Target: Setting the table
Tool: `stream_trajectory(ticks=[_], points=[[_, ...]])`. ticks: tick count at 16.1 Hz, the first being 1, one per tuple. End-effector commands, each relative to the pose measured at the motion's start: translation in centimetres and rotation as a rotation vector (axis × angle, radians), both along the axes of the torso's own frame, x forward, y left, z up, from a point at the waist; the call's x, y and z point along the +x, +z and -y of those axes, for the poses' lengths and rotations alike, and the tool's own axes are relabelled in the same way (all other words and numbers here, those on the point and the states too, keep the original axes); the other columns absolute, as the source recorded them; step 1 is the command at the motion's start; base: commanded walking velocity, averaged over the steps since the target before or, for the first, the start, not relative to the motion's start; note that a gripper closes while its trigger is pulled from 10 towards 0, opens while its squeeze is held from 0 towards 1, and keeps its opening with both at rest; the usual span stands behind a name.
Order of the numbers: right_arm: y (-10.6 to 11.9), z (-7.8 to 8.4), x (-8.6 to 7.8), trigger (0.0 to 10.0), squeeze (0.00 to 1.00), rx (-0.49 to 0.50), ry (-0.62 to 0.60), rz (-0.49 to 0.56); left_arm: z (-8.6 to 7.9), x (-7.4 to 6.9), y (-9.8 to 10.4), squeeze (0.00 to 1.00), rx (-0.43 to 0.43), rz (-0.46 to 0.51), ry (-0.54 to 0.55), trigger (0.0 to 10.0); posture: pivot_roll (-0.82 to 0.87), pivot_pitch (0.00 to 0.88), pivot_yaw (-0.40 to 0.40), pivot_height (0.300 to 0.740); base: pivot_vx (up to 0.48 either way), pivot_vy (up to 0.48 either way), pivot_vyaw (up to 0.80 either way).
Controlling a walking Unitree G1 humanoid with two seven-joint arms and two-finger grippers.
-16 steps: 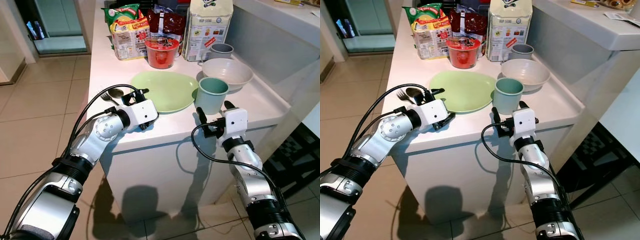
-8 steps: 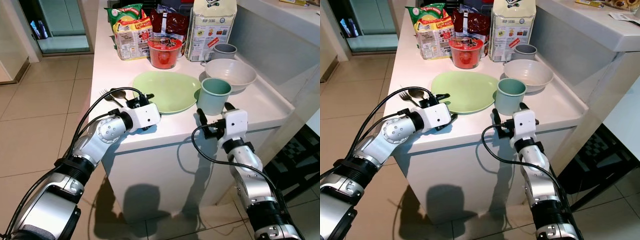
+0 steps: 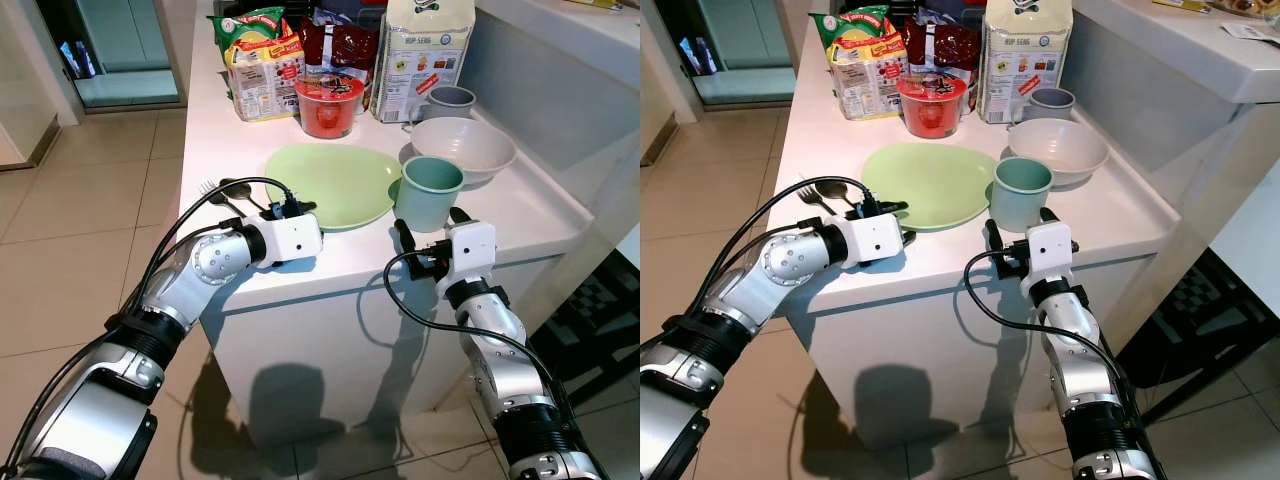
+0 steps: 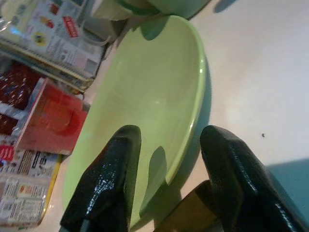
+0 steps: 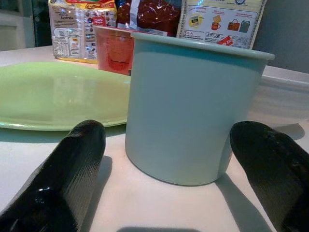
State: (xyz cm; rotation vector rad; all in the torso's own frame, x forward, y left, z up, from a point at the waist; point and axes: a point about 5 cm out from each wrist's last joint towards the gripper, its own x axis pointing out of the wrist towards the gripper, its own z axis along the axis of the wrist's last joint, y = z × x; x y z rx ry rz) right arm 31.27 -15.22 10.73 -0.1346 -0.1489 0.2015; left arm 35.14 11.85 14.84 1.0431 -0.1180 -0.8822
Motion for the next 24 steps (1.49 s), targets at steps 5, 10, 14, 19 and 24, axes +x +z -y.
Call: stream_trajectory(ticks=[5, 10, 14, 19, 24], points=[[0.4, 0.1, 0.0, 10.0, 0.0, 0.004, -0.005, 0.012, 0.5, -0.8, -3.6, 0.0, 0.166, -0.126, -0.022, 0.0, 0.08, 0.0, 0.001, 0.74, 0.0, 0.0, 0.0], [0.4, 0.0, 0.0, 10.0, 0.0, 0.003, -0.005, 0.009, 1.6, -0.6, -3.9, 0.0, 0.188, -0.12, -0.027, 0.0, 0.07, 0.0, 0.003, 0.74, 0.0, 0.0, 0.0], [0.4, 0.0, -0.1, 10.0, 0.0, 0.004, -0.005, 0.008, 2.1, -0.9, -4.6, 0.0, 0.183, -0.139, -0.037, 0.0, 0.07, 0.0, 0.004, 0.74, 0.0, 0.0, 0.0], [0.3, 0.0, -0.2, 10.0, 0.0, 0.005, -0.006, 0.004, 2.4, -0.8, -4.5, 0.0, 0.061, -0.177, 0.013, 0.0, 0.07, 0.0, 0.006, 0.74, 0.0, 0.0, 0.0], [0.2, 0.0, -0.3, 10.0, 0.0, 0.006, -0.007, -0.001, 3.0, -0.3, -1.9, 0.0, 0.012, -0.064, -0.018, 0.0, 0.07, 0.0, 0.01, 0.74, 0.0, 0.0, 0.0]])
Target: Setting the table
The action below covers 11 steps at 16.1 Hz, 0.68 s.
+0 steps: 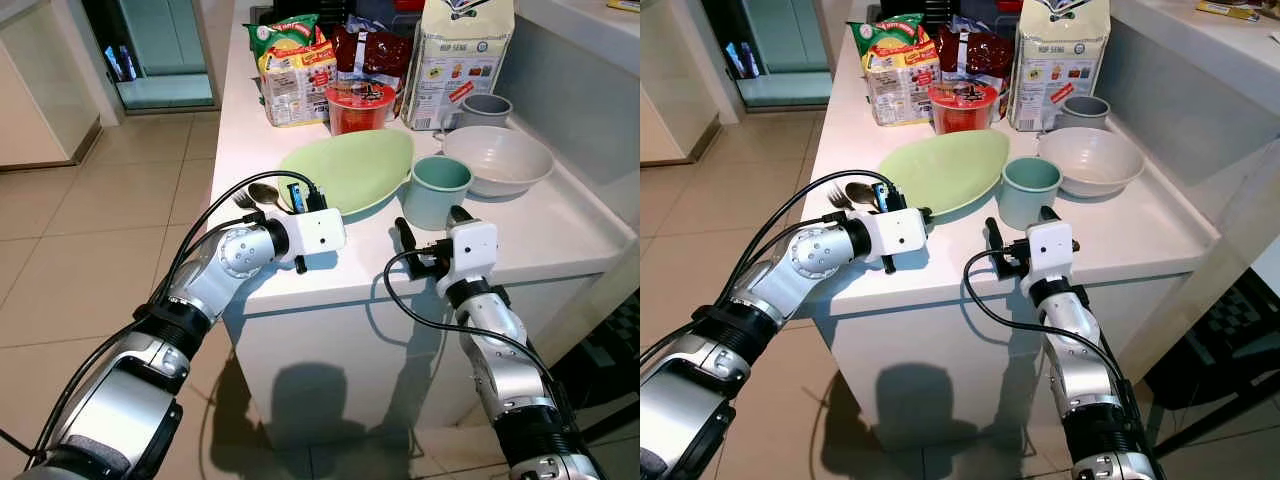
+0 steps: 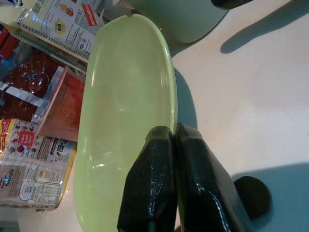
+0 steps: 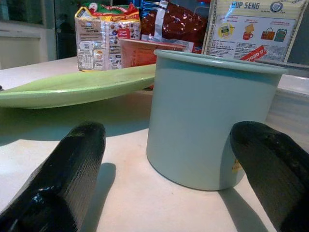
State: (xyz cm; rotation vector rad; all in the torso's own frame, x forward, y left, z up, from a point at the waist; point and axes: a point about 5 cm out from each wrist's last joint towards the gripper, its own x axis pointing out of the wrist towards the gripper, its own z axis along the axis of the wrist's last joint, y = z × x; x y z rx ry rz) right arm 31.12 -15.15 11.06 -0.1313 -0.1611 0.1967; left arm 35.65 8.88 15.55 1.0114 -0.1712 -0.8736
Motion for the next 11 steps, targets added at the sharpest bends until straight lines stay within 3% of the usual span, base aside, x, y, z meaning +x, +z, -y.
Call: stream_trajectory(ticks=[1, 5, 9, 11], points=[[-0.2, 0.1, -0.2, 10.0, 0.0, 0.002, -0.004, -0.013, 0.3, -0.7, -1.6, 0.0, 0.068, -0.035, -0.021, 0.0, 0.07, 0.0, 0.01, 0.74, 0.0, 0.0, 0.0], [-0.2, 0.1, -0.2, 10.0, 0.0, 0.002, -0.004, -0.016, 1.3, -1.0, 1.0, 0.0, 0.077, 0.094, -0.086, 0.0, 0.08, 0.0, 0.009, 0.74, 0.0, 0.0, 0.0], [-0.4, 0.0, -0.3, 10.0, 0.0, 0.003, -0.005, -0.021, 1.0, -1.0, 3.6, 0.0, -0.052, 0.159, -0.04, 0.0, 0.08, 0.0, 0.008, 0.74, 0.0, 0.0, 0.0], [-0.5, 0.0, -0.2, 10.0, 0.0, 0.001, -0.003, -0.026, 0.4, -0.7, 5.8, 0.0, -0.077, 0.264, -0.01, 0.0, 0.09, 0.0, 0.003, 0.74, 0.0, 0.0, 0.0]])
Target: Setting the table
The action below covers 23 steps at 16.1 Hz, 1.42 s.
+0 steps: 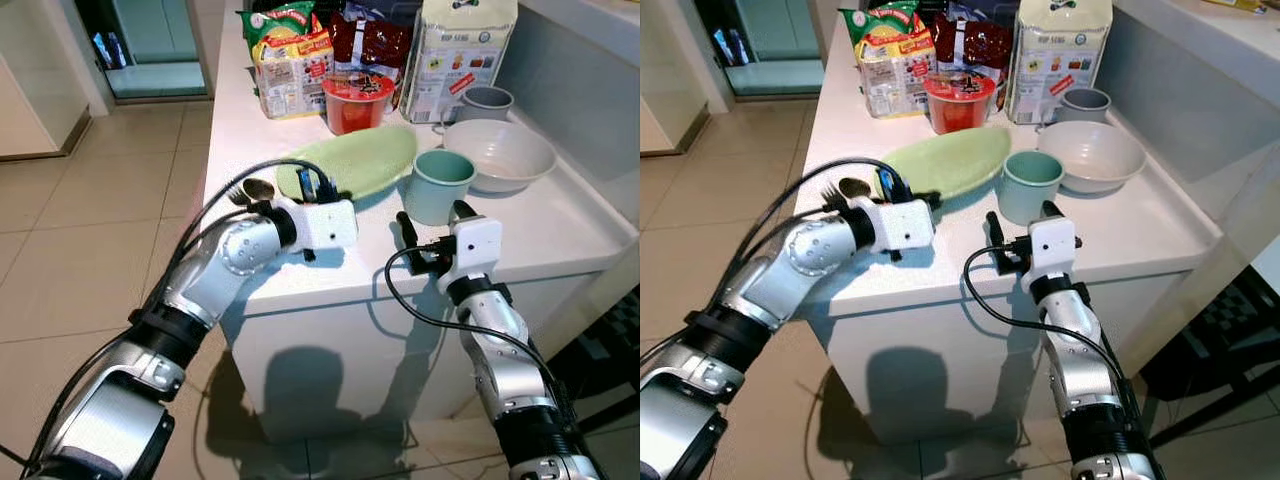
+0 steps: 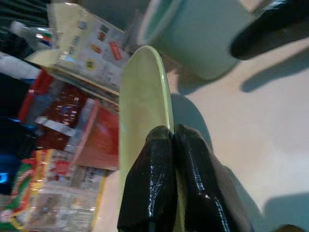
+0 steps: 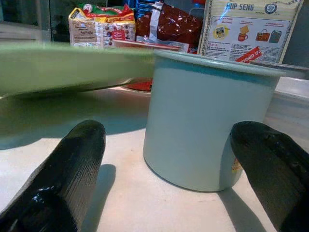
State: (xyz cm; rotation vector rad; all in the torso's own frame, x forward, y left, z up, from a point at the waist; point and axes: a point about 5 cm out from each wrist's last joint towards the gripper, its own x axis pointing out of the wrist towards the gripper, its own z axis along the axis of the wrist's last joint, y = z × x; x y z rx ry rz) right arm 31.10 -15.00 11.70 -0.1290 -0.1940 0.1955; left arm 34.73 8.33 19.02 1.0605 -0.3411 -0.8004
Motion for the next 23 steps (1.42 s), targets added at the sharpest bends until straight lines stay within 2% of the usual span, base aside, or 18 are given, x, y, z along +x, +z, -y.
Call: stream_trajectory(ticks=[1, 5, 9, 11, 13, 16, 18, 20, 21, 22, 23], points=[[-1.2, 0.1, -0.2, 10.0, 0.0, -0.005, -0.002, -0.061, -0.2, 0.3, 3.0, 0.0, -0.059, 0.117, 0.015, 0.0, 0.09, 0.0, 0.0, 0.74, 0.0, 0.0, 0.0], [-1.2, 0.0, -0.1, 10.0, 0.0, -0.005, 0.002, -0.061, -0.1, 0.1, 4.4, 0.0, -0.067, 0.199, 0.015, 0.0, 0.09, 0.0, -0.001, 0.74, 0.0, 0.0, 0.0], [-1.3, 0.0, -0.1, 10.0, 0.0, -0.008, 0.001, -0.061, -0.1, 0.2, 5.6, 0.0, -0.173, 0.209, 0.04, 0.0, 0.08, 0.0, -0.003, 0.74, 0.0, 0.0, 0.0], [-1.3, 0.1, 0.0, 10.0, 0.0, -0.008, 0.001, -0.061, -0.4, 0.3, 6.4, 0.0, -0.197, 0.236, 0.06, 0.0, 0.09, 0.0, -0.005, 0.74, 0.0, 0.0, 0.0], [-1.3, 0.1, 0.0, 10.0, 0.0, -0.008, 0.001, -0.064, -1.5, 0.6, 7.8, 0.0, -0.254, 0.26, 0.1, 0.0, 0.09, 0.0, -0.005, 0.74, 0.0, 0.0, 0.0], [-1.3, 0.0, 0.0, 10.0, 0.0, -0.004, 0.002, -0.064, -2.7, 0.8, 8.2, 0.0, -0.346, 0.201, 0.148, 0.0, 0.09, 0.0, -0.005, 0.74, 0.0, 0.0, 0.0], [-1.3, 0.0, -0.1, 10.0, 0.0, 0.005, 0.006, -0.067, -5.3, 0.9, 8.4, 0.0, -0.472, 0.131, 0.232, 0.0, 0.09, 0.0, -0.007, 0.74, 0.0, 0.0, 0.0], [-1.2, 0.1, -0.2, 10.0, 0.0, 0.009, 0.012, -0.067, -8.1, 0.5, 8.8, 0.0, -0.499, 0.142, 0.308, 0.0, 0.1, 0.0, -0.01, 0.74, 0.0, 0.0, 0.0], [-1.2, 0.1, -0.2, 10.0, 0.0, 0.01, 0.015, -0.068, -8.5, 0.4, 8.9, 0.0, -0.507, 0.144, 0.32, 0.0, 0.11, 0.0, -0.014, 0.74, 0.0, 0.0, 0.0], [-0.9, -0.1, -0.3, 10.0, 0.0, 0.018, 0.036, -0.07, -9.7, -0.2, 9.1, 0.0, -0.545, 0.132, 0.353, 0.0, 0.12, 0.0, -0.015, 0.74, 0.0, 0.0, 0.0], [-0.8, -0.1, -0.3, 10.0, 0.0, 0.023, 0.043, -0.071, -9.9, -0.3, 9.1, 0.0, -0.556, 0.125, 0.36, 0.0, 0.12, 0.0, -0.015, 0.74, 0.0, 0.0, 0.0]])
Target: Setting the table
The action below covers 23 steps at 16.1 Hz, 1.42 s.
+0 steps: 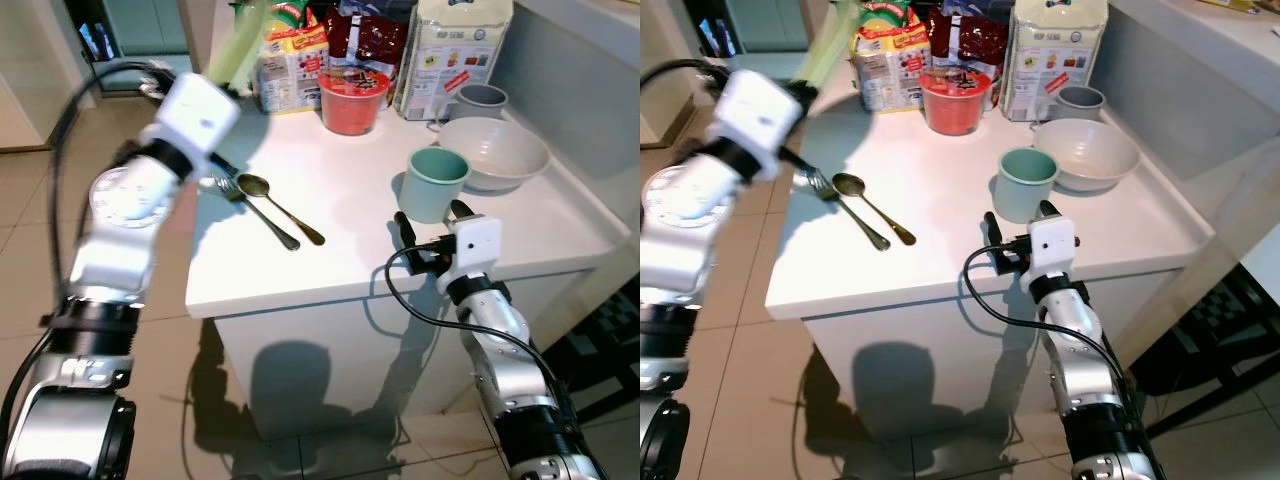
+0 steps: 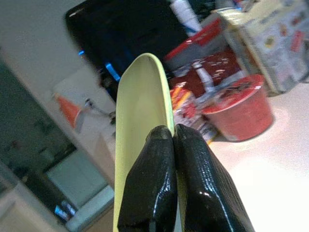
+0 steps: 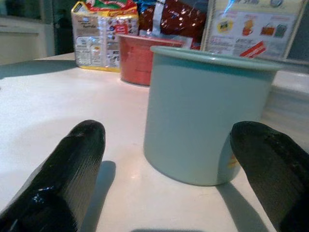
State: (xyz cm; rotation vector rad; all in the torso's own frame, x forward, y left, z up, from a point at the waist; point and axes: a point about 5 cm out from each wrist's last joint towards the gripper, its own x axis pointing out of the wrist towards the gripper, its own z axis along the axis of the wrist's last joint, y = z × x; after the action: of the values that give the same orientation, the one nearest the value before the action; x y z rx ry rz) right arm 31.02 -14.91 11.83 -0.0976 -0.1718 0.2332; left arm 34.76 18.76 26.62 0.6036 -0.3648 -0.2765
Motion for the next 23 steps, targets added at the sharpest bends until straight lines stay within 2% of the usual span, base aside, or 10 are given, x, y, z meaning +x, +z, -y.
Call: stream_trajectory(ticks=[1, 3, 6, 9, 11, 13, 16, 19, 20, 23], points=[[-0.5, -0.1, -0.4, 10.0, 0.0, 0.012, 0.025, -0.049, 0.1, -0.7, 1.2, 0.0, -0.032, 0.037, -0.022, 0.0, 0.12, 0.0, -0.018, 0.74, 0.0, 0.0, 0.0], [0.3, 0.0, -1.0, 10.0, 0.0, 0.046, 0.066, -0.06, -0.7, -1.4, 0.2, 0.0, -0.123, -0.011, 0.005, 0.0, 0.12, 0.0, -0.021, 0.74, 0.0, 0.0, 0.0], [1.0, 0.6, -1.7, 10.0, 0.0, 0.068, 0.114, -0.074, -1.4, -2.4, -1.2, 0.0, -0.197, -0.062, 0.047, 0.0, 0.11, 0.0, -0.034, 0.74, 0.0, 0.0, 0.0], [1.7, 1.8, -2.2, 10.0, 0.0, 0.061, 0.109, -0.091, -3.2, -3.0, -2.9, 0.0, -0.331, -0.135, 0.136, 0.0, 0.1, 0.0, -0.041, 0.74, 0.0, 0.0, 0.0], [1.3, 2.1, -2.4, 10.0, 0.0, 0.06, 0.109, -0.115, -4.0, -3.3, -4.3, 0.0, -0.382, -0.186, 0.17, 0.0, 0.1, 0.0, -0.04, 0.74, 0.0, 0.0, 0.0], [1.2, 1.9, -2.6, 10.0, 0.0, 0.059, 0.117, -0.126, -5.7, -3.8, -5.6, 0.0, -0.441, -0.218, 0.234, 0.0, 0.1, 0.0, -0.045, 0.74, 0.0, 0.0, 0.0], [1.2, 2.1, -2.5, 10.0, 0.0, 0.055, 0.118, -0.134, -7.5, -4.8, -7.9, 0.0, -0.457, -0.282, 0.293, 0.0, 0.11, 0.0, -0.054, 0.74, 0.0, 0.0, 0.0], [0.9, 2.3, -2.8, 10.0, 0.0, 0.049, 0.124, -0.152, -8.2, -5.9, -9.4, 0.0, -0.463, -0.334, 0.315, 0.0, 0.11, 0.0, -0.06, 0.74, 0.0, 0.0, 0.0], [0.8, 2.4, -3.0, 10.0, 0.0, 0.044, 0.123, -0.158, -8.6, -6.6, -10.3, 0.0, -0.463, -0.371, 0.318, 0.0, 0.11, 0.0, -0.061, 0.74, 0.0, 0.0, 0.0], [0.5, 2.5, -3.2, 10.0, 0.0, 0.025, 0.131, -0.169, -7.7, -7.7, -11.4, 0.0, -0.491, -0.434, 0.279, 0.0, 0.11, 0.0, -0.068, 0.74, 0.0, 0.0, 0.0]])
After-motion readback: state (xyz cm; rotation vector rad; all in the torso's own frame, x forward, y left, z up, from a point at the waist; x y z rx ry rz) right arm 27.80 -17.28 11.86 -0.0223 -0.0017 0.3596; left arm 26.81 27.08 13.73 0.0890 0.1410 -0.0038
